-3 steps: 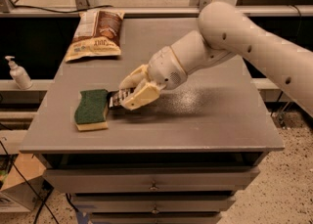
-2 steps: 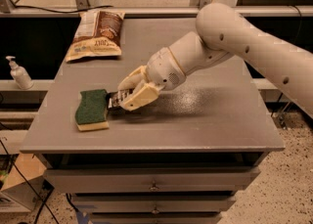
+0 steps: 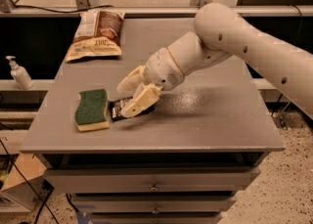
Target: Move rxbar chocolate near sponge
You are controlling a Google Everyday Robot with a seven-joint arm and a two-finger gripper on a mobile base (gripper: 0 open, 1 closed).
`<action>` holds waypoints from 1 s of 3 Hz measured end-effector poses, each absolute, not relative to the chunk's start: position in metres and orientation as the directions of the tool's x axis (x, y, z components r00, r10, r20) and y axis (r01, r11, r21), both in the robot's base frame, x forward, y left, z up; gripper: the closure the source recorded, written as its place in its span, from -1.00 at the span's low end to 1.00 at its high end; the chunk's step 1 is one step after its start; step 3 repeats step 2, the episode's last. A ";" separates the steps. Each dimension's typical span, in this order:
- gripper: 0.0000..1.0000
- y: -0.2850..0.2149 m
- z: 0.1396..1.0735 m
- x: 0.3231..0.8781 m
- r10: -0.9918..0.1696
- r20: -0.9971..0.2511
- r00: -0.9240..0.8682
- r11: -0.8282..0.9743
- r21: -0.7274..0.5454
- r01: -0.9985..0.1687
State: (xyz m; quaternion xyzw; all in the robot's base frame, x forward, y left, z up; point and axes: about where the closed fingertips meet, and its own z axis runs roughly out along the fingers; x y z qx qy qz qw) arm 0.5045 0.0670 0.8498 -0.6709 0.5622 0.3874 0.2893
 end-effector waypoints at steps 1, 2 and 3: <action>-1.00 0.069 0.850 0.504 -0.530 -0.845 0.069 -0.204 0.048 -0.978; -1.00 0.069 0.850 0.504 -0.530 -0.845 0.069 -0.204 0.048 -0.978; -1.00 0.069 0.850 0.504 -0.530 -0.845 0.069 -0.204 0.048 -0.978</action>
Offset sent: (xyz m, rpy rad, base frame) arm -0.0008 0.0016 -0.0001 -0.0001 0.0004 0.0036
